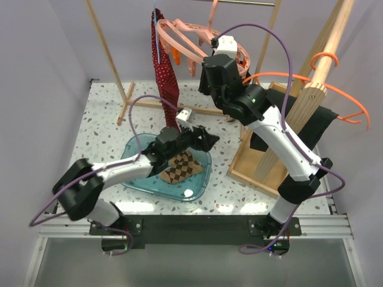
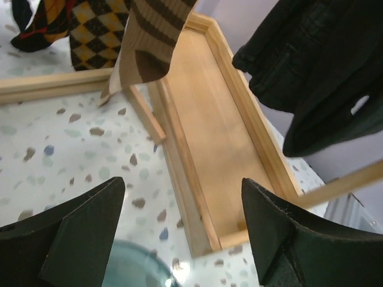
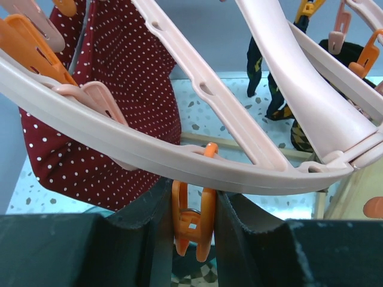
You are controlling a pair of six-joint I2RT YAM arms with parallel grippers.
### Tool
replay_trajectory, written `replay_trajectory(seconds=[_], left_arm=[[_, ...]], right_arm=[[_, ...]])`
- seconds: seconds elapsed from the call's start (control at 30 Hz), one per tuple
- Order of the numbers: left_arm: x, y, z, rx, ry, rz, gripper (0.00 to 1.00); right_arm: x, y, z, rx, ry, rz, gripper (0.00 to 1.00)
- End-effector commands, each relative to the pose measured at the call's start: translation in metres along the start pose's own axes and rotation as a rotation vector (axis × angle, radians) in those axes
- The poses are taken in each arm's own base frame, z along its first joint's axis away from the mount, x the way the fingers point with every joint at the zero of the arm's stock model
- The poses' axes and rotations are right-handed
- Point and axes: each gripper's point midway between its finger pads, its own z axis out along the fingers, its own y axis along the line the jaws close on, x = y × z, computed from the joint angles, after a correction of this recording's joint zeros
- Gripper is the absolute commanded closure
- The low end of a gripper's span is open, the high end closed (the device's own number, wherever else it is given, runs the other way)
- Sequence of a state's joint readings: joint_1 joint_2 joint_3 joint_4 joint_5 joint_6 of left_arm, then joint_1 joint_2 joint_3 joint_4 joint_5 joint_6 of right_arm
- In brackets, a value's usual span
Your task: Remove the socks clipped to the hanger
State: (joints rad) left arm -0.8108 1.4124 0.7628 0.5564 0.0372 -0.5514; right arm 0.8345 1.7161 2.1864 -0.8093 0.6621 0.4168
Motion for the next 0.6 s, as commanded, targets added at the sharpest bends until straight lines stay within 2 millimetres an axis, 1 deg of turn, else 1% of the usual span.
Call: replay_trajectory(seconds=[0.0, 0.03, 0.07, 0.1, 0.13, 0.17, 0.2, 0.27, 0.3, 0.33, 0.37, 0.4, 0.47, 0.5, 0.53, 0.57], left_arm=[[-0.042, -0.019, 0.062, 0.105, -0.214, 0.097, 0.16], [-0.06, -0.03, 0.076, 0.135, -0.249, 0.118, 0.15], [-0.059, -0.034, 0.086, 0.143, -0.254, 0.127, 0.14], [-0.041, -0.024, 0.103, 0.127, -0.227, 0.132, 0.14], [-0.054, -0.033, 0.114, 0.153, -0.26, 0.135, 0.14], [-0.054, -0.036, 0.122, 0.166, -0.267, 0.135, 0.13], [-0.053, -0.037, 0.138, 0.176, -0.269, 0.135, 0.11], [-0.052, -0.034, 0.151, 0.155, -0.281, 0.15, 0.04], [-0.042, -0.026, 0.161, 0.137, -0.271, 0.151, 0.04], [-0.05, -0.028, 0.167, 0.132, -0.298, 0.148, 0.04], [-0.053, -0.024, 0.171, 0.112, -0.315, 0.144, 0.04], [-0.051, -0.021, 0.18, 0.106, -0.324, 0.142, 0.05], [-0.053, -0.017, 0.187, 0.076, -0.353, 0.151, 0.09], [-0.054, -0.013, 0.195, 0.058, -0.364, 0.153, 0.1], [-0.054, -0.004, 0.198, 0.011, -0.372, 0.159, 0.13], [-0.055, -0.002, 0.201, 0.002, -0.381, 0.161, 0.14]], right_arm=[[-0.017, 0.008, -0.009, -0.051, -0.029, 0.052, 0.95], [-0.019, 0.007, -0.011, -0.05, -0.035, 0.052, 0.94], [-0.02, 0.006, -0.012, -0.048, -0.037, 0.051, 0.93], [-0.021, 0.004, -0.012, -0.042, -0.04, 0.051, 0.93], [-0.021, 0.004, -0.013, -0.044, -0.041, 0.053, 0.92], [-0.02, 0.003, -0.012, -0.041, -0.039, 0.051, 0.91], [-0.019, 0.003, -0.012, -0.039, -0.04, 0.051, 0.91], [-0.017, 0.002, -0.012, -0.036, -0.037, 0.05, 0.89], [-0.017, 0.002, -0.011, -0.036, -0.037, 0.05, 0.89], [-0.017, 0.002, -0.011, -0.034, -0.037, 0.048, 0.89], [-0.016, 0.001, -0.011, -0.033, -0.034, 0.049, 0.89], [-0.015, 0.001, -0.013, -0.035, -0.034, 0.047, 0.89], [-0.016, -0.001, -0.015, -0.037, -0.039, 0.058, 0.89], [-0.016, -0.001, -0.016, -0.041, -0.04, 0.059, 0.89], [-0.016, -0.001, -0.016, -0.04, -0.042, 0.06, 0.89], [-0.015, -0.002, -0.015, -0.039, -0.04, 0.059, 0.88]])
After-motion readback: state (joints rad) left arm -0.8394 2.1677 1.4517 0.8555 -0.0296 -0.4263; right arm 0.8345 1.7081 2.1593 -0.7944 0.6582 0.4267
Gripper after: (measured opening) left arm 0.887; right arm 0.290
